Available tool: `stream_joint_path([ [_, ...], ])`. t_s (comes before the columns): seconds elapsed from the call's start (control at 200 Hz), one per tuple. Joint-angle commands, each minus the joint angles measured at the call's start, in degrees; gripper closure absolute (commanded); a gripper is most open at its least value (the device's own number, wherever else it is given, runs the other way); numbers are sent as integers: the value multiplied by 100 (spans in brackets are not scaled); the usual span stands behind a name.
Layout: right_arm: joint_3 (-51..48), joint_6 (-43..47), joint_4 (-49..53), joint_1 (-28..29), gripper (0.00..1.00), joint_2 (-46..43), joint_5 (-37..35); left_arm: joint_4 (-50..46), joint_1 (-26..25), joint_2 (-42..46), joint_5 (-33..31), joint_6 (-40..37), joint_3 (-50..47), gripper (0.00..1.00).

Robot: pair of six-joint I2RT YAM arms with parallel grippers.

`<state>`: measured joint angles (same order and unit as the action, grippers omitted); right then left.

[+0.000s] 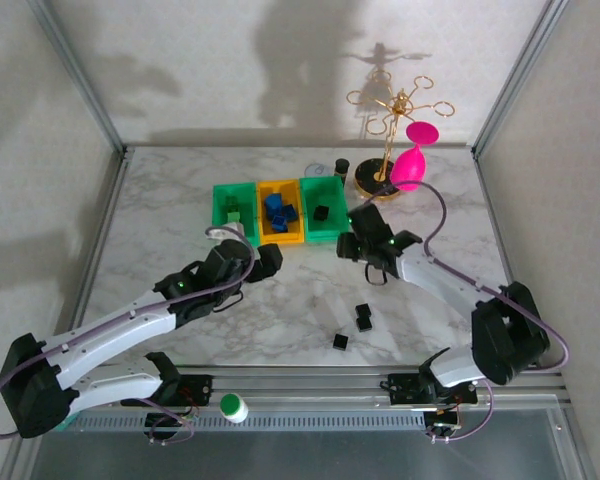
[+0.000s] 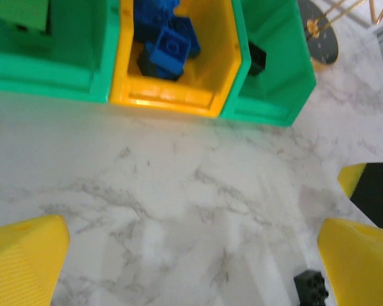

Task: Sort the legos into containers by color
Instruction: Pick up the lego from the bottom-center of the table.

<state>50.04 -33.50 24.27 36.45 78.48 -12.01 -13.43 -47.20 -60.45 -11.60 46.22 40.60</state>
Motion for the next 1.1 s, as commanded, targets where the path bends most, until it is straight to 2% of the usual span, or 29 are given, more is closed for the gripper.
stream_joint_path([
  [0.0, -466, -704, 573, 223, 43, -364, -214, 171, -275, 75, -55, 323, -181, 1],
  [0.105, -852, -965, 662, 308, 42, -555, -182, 205, -474, 27, -127, 412, -211, 0],
  [0.165, -1021, -1014, 607, 549, 41, -606, -69, 187, -561, -17, -181, 432, -177, 1],
  [0.431, -1232, -1194, 656, 807, 40, -298, -144, 91, -771, -188, -376, 467, -35, 0],
  [1.096, -1390, -1239, 590, 1018, 49, 58, -108, 62, -808, -345, -489, 447, -52, 0],
])
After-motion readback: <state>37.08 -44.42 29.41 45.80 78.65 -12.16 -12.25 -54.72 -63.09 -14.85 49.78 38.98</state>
